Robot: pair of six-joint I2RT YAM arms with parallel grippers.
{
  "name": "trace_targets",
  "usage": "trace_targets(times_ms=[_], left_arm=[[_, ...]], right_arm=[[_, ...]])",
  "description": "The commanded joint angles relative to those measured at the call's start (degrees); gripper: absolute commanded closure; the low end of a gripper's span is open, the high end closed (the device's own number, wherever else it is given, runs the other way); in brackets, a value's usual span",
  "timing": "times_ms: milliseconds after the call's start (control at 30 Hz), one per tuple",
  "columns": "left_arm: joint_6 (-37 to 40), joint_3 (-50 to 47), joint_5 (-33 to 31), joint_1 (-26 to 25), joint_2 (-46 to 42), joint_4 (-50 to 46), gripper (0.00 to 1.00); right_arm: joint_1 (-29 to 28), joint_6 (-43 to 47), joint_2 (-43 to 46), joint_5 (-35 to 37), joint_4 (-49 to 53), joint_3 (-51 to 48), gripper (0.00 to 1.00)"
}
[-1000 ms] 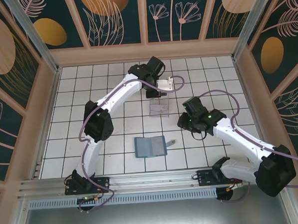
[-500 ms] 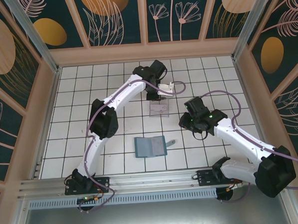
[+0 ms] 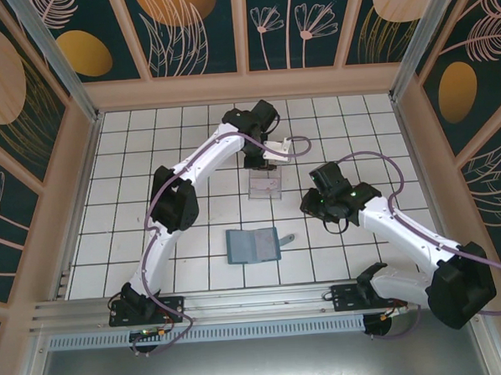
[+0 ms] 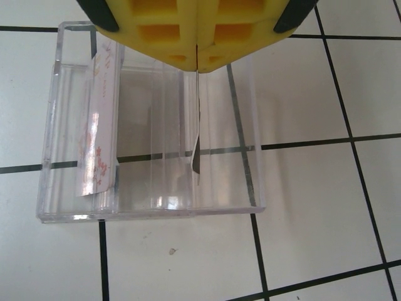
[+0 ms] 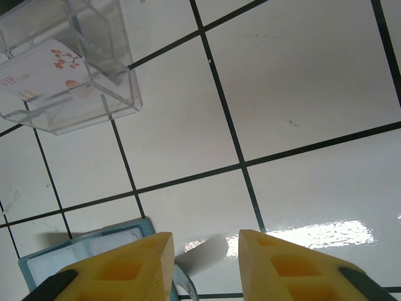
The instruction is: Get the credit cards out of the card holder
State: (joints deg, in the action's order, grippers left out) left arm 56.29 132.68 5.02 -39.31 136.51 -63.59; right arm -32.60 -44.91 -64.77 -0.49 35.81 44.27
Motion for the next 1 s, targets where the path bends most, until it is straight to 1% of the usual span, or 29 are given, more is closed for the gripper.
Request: trace_targets(times_ms=[0, 67, 133, 167, 233, 267, 367, 533, 600, 800, 867, 967], left_arm=[[-0.4, 2.1, -2.5, 0.5, 2.4, -0.5, 1.0], [-0.4, 2.8, -2.7, 0.5, 3.0, -0.4, 1.0], [-0.7, 3.1, -2.5, 0.6, 3.0, 0.8, 0.94], [-1.1, 3.3, -2.7, 0.7, 3.1, 1.8, 0.9], [-1.5, 3.5, -3.7, 0.7, 3.2, 3.5, 0.73], [-1.8, 3.8, -4.4, 0.7, 3.2, 4.2, 0.68], [-1.8, 4.1, -6.0, 0.7, 3.0, 6.6, 0.59], [-2.5, 4.1, -8.3, 0.8, 2.6, 10.0, 0.55], [-3.1, 4.1, -8.6, 0.8, 2.5, 10.9, 0.53], [-6.4, 2.5, -8.0, 0.9, 0.3, 12.7, 0.53], [-8.7, 0.3, -7.4, 0.8, -1.5, 15.2, 0.53], [-15.1, -4.8, -6.3, 0.8, -5.3, 20.4, 0.54]], right_arm=[[0.5, 0.9, -0.6, -0.2, -0.7, -0.2, 0.67], [0.6, 1.0, -0.7, -0.1, -0.5, -0.1, 0.66], [0.6, 1.0, -0.6, 0.0, -0.6, -0.2, 0.66], [0.6, 1.0, -0.6, 0.1, -0.5, -0.3, 0.67], [0.7, 1.0, -0.6, 0.1, -0.6, -0.2, 0.66], [0.7, 1.0, -0.7, 0.1, -0.6, -0.2, 0.66], [0.7, 1.0, -0.6, 0.3, -0.6, -0.1, 0.67], [0.8, 0.9, -0.5, 0.2, -0.6, -0.2, 0.67], [0.8, 1.0, -0.6, 0.2, -0.7, -0.2, 0.66], [0.7, 1.4, -1.0, -1.2, -2.0, -0.5, 0.67], [0.7, 1.7, -1.6, -2.4, -3.0, -0.6, 0.67], [0.4, 2.2, -2.7, -4.1, -4.4, -0.8, 0.66]])
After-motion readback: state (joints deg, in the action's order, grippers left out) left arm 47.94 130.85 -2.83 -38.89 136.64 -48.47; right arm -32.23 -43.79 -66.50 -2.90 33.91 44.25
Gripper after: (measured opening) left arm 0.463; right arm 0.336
